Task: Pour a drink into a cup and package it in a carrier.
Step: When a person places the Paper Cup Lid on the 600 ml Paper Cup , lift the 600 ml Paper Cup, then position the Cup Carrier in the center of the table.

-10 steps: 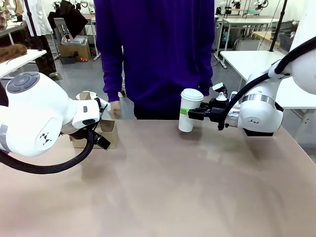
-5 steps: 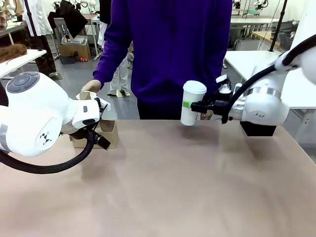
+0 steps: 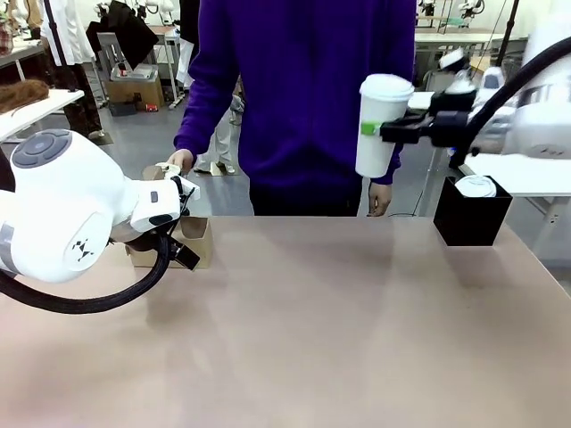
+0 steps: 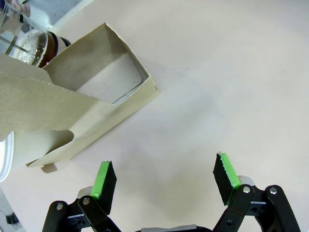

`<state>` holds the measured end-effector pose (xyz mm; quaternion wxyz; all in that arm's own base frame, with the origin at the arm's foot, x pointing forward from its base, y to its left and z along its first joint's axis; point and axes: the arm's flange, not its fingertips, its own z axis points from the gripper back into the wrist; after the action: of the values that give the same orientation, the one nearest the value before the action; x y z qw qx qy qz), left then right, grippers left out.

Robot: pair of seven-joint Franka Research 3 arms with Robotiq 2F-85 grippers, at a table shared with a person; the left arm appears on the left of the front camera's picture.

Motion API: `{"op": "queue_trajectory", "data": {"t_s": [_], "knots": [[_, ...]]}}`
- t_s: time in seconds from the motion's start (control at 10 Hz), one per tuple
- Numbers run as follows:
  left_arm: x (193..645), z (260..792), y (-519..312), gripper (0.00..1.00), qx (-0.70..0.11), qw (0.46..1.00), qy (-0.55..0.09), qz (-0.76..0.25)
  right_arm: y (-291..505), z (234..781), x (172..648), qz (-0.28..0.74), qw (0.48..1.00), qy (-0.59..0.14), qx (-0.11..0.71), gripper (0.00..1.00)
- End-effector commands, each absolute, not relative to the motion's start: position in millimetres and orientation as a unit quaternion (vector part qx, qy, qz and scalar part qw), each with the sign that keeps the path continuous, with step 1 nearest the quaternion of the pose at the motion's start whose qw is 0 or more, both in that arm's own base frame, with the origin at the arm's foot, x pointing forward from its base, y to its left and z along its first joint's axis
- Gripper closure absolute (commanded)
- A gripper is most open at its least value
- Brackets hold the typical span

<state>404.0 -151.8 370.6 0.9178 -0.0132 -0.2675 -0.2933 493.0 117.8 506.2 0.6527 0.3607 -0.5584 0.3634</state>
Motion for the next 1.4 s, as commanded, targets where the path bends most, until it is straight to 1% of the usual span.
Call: {"op": "queue_trajectory", "data": {"t_s": [0.0, 0.1, 0.3, 0.4, 1.3], "knots": [[403.7, 370.6, -151.2, 0.0, -0.014, 0.918, -0.267, -0.293, 113.7, 541.7, 454.9, 0.368, 0.66, -0.549, 0.357, 0.19], [403.7, 370.6, -151.2, 0.0, -0.014, 0.918, -0.267, -0.293, 113.5, 551.7, 445.6, 0.372, 0.66, -0.546, 0.357, 0.19], [403.7, 370.6, -151.2, 0.0, -0.014, 0.918, -0.267, -0.293, 115.5, 556.7, 443.5, 0.367, 0.672, -0.537, 0.354, 0.19], [403.7, 370.6, -151.2, 0.0, -0.014, 0.918, -0.267, -0.293, 115.8, 558.8, 444.3, 0.377, 0.649, -0.559, 0.353, 0.19], [403.7, 370.6, -151.2, 0.0, -0.014, 0.918, -0.267, -0.293, 115.8, 558.8, 444.3, 0.377, 0.649, -0.559, 0.353, 0.19]]}}
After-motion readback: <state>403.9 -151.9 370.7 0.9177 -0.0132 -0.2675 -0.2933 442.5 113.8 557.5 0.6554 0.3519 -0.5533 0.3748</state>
